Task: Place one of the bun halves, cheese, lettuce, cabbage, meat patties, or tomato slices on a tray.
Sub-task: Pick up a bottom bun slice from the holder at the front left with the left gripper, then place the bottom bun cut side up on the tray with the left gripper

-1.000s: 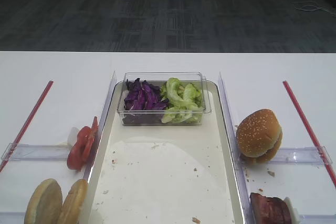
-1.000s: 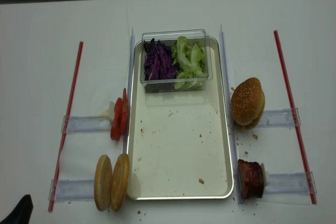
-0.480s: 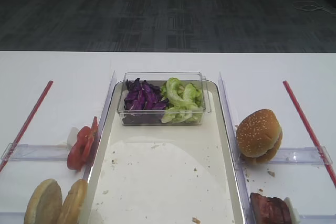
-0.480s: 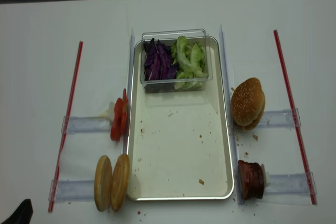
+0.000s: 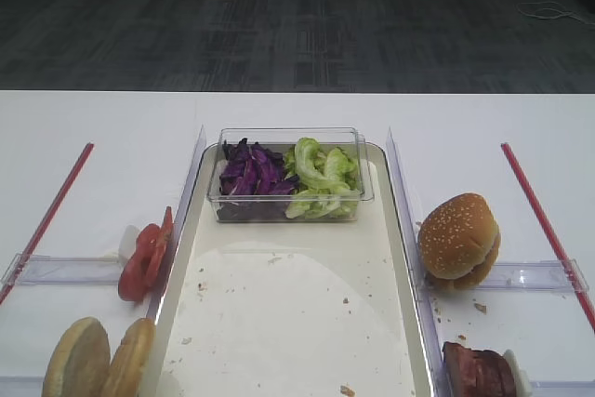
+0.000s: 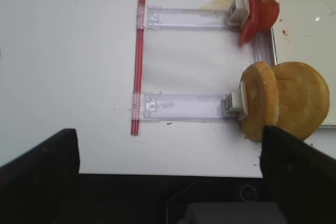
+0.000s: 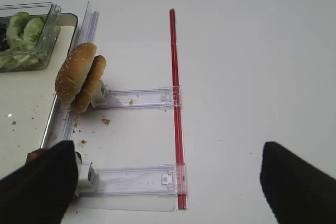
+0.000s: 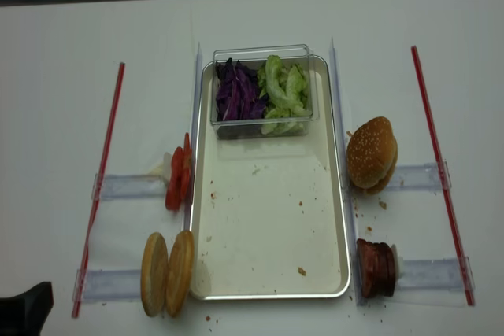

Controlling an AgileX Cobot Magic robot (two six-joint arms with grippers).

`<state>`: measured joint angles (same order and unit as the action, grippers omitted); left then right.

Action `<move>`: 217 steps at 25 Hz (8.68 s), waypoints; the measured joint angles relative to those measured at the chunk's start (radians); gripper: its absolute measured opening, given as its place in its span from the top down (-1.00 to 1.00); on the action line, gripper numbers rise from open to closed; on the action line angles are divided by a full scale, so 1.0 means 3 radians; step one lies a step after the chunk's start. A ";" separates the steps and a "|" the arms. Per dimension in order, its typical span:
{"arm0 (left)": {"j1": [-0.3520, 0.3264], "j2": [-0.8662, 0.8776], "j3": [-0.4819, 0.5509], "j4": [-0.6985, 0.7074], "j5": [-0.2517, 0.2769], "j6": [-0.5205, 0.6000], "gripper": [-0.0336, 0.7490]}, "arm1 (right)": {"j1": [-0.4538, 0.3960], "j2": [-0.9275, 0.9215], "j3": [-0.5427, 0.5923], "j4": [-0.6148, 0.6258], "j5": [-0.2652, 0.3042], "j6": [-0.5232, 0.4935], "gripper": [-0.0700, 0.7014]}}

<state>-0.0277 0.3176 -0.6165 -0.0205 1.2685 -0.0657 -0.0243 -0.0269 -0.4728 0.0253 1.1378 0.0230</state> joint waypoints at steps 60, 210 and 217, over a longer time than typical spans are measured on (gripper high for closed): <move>-0.1811 0.2576 -0.0686 -0.0057 -0.0283 -0.1319 -0.48 | 0.0000 0.0000 0.0000 0.0000 0.0000 0.0000 -0.98; -0.1274 0.4401 -0.0032 -0.5000 -0.1550 0.3270 0.57 | 0.0000 0.0000 0.0000 0.0000 -0.0005 0.0010 -0.98; -0.1274 0.4573 -0.0032 -0.5116 -0.1557 0.3512 0.57 | 0.0000 0.0000 0.0000 0.0000 -0.0005 0.0010 -0.98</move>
<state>-0.4098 1.6895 -0.6262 -1.5554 0.8015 0.9878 -0.0243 -0.0269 -0.4728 0.0253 1.1364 0.0259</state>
